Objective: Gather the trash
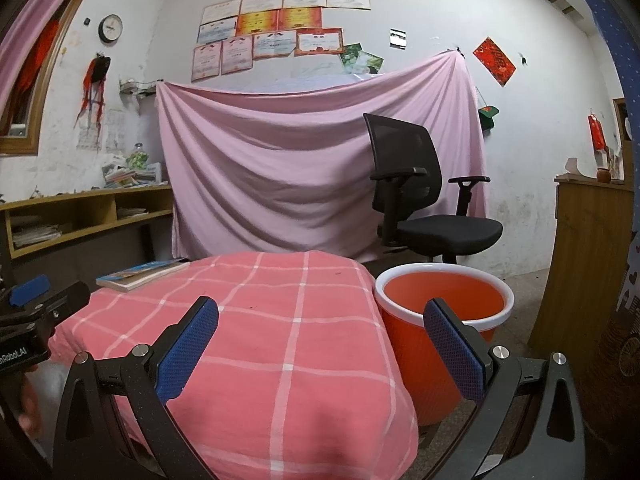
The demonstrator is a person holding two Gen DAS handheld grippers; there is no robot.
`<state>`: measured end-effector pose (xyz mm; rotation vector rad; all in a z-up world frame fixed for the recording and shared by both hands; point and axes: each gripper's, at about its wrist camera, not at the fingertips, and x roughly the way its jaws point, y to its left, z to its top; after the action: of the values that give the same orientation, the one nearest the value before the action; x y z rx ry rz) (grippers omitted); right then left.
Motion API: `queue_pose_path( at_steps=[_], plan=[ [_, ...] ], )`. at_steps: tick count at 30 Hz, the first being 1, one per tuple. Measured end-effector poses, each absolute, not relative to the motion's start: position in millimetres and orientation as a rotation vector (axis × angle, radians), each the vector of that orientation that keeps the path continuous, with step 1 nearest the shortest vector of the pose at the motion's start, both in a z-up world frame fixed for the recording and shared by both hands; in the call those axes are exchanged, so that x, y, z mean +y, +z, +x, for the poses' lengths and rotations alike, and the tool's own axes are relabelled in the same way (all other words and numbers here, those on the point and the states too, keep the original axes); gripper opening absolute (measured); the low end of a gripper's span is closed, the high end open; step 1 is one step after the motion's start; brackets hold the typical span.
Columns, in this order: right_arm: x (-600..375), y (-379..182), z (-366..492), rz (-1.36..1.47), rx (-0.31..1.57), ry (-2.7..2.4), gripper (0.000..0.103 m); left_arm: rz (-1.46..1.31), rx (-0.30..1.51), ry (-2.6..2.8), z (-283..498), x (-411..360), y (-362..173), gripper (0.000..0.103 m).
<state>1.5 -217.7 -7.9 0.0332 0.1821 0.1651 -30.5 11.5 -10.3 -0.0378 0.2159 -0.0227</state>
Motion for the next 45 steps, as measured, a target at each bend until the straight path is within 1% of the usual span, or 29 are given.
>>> queue_pose_path(
  at_steps=[45],
  plan=[
    [-216.9, -13.1, 5.4, 0.042, 0.187, 0.166, 0.103, -0.044, 0.206, -0.005, -31.3, 10.7, -10.4, 0.101]
  ],
)
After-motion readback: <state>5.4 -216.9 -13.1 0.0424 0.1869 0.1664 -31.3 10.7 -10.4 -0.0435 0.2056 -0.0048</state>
